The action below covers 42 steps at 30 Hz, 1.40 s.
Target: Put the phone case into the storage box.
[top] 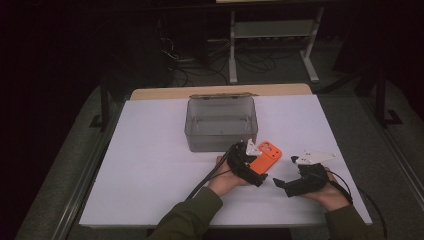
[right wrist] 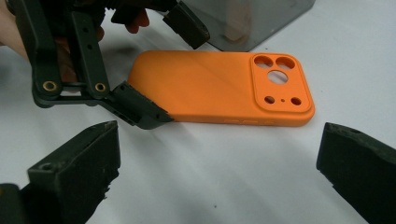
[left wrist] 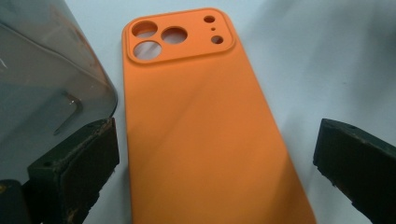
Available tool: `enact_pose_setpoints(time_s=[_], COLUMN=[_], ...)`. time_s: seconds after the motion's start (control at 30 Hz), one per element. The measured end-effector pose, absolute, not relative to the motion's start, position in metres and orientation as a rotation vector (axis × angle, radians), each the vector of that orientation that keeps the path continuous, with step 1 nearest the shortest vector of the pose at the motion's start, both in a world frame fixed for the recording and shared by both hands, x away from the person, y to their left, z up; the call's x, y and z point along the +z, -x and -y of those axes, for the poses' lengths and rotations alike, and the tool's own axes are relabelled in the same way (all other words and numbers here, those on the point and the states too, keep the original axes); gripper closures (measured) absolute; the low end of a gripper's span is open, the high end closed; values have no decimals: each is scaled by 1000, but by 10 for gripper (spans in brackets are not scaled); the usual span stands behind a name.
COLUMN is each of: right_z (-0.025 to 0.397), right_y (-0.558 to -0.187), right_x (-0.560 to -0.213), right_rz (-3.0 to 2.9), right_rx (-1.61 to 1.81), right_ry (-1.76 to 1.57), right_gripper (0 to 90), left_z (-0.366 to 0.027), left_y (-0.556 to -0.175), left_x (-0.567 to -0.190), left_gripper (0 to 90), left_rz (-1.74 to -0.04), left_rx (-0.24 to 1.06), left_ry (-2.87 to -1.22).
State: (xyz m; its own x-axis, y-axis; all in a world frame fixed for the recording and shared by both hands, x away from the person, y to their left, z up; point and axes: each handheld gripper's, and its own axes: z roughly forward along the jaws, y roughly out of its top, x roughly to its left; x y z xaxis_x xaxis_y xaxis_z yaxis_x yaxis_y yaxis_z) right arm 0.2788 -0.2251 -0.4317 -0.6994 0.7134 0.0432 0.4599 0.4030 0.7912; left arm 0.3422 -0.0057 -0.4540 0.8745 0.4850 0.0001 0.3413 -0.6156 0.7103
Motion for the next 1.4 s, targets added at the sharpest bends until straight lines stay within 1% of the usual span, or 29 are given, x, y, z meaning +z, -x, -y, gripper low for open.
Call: enact_pose_setpoints(time_s=[0.43,0.5,0.73,1.1,1.2,1.4], right_z=[225,225,225,225,225,225], right_y=[-279,-279,-279,-279,-279,-279], right_x=[-433,-433,-432,-433,-433,-433], right_rz=[-2365,-2365,-2363,-2362,-2362,-2363], right_rx=[1184,1187,1189,1192,1191,1193], right_ry=[-1018,-1018,-1021,-1023,-1024,-1023], right_gripper=[0,0,0,0,0,0], left_z=[9,9,9,6,6,5], left_y=[-342,-342,-341,-341,-341,-341], left_x=[-459,-459,-459,-459,-459,-459], left_gripper=[0,21,30,71,106,114], left_rz=[-591,-586,-581,-600,-602,-607], left_rx=[267,266,271,259,262,263], left_ry=[-2306,-2310,-2311,-2300,-2294,-2293])
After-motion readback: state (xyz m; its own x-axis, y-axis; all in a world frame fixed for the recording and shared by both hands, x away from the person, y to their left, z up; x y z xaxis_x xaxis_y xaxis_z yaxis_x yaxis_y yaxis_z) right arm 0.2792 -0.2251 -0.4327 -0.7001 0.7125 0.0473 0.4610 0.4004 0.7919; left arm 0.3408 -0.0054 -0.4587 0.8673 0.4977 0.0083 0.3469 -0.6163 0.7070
